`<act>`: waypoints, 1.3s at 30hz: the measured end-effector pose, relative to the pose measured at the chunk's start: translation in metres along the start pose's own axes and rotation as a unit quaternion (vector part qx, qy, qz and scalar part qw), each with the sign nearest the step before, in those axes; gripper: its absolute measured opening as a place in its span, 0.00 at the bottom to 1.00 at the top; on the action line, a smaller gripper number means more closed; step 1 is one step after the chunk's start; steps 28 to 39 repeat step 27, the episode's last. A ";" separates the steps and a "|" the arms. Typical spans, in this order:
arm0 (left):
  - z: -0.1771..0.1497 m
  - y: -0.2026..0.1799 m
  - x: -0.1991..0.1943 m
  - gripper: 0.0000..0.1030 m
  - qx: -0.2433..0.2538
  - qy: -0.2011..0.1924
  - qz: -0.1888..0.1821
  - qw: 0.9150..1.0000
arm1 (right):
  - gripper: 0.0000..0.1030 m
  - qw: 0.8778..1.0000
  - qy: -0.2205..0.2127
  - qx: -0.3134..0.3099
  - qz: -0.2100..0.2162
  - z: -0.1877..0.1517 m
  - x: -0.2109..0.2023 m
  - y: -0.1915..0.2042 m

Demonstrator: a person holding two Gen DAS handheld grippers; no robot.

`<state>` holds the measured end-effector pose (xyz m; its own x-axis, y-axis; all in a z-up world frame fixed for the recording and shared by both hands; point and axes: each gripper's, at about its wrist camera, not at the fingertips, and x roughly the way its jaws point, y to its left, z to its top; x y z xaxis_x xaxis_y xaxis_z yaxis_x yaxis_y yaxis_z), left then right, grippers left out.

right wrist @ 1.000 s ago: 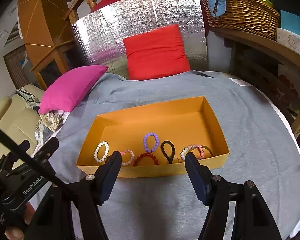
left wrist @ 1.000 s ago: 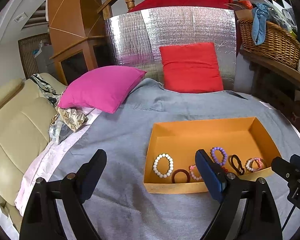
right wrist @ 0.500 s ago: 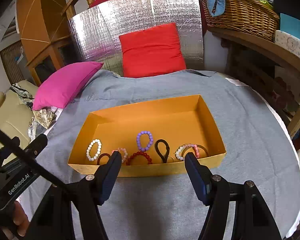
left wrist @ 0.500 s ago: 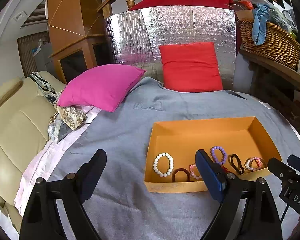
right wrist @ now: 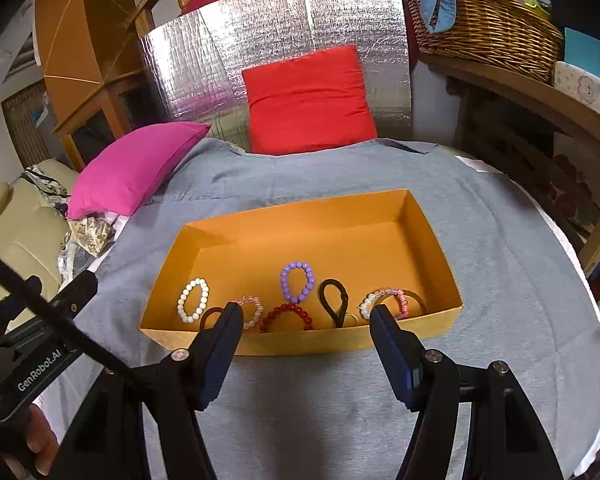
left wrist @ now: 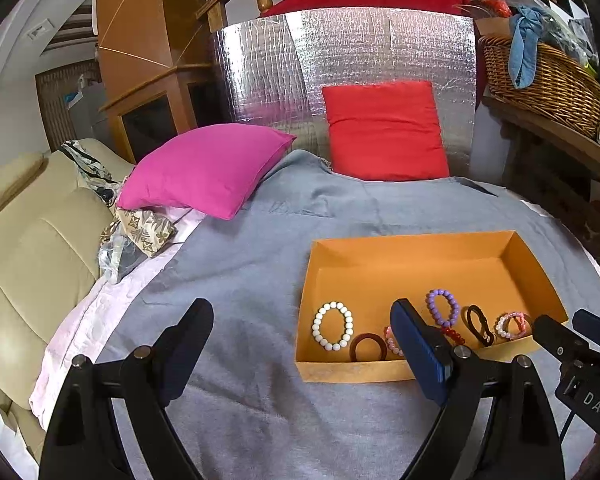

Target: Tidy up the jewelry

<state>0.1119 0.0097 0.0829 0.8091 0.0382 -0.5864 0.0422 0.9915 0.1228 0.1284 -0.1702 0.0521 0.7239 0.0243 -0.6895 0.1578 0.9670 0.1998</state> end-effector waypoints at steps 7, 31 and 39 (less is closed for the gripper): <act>0.000 0.000 0.001 0.88 -0.002 0.003 0.002 1.000 | 0.67 1.000 0.000 0.000 0.001 0.000 0.000 0.001; -0.015 -0.003 0.000 0.88 0.021 0.002 -0.050 0.999 | 0.68 1.000 -0.009 0.000 -0.004 -0.009 -0.002 -0.009; -0.015 -0.003 0.000 0.88 0.021 0.002 -0.050 0.999 | 0.68 1.000 -0.009 0.000 -0.004 -0.009 -0.002 -0.009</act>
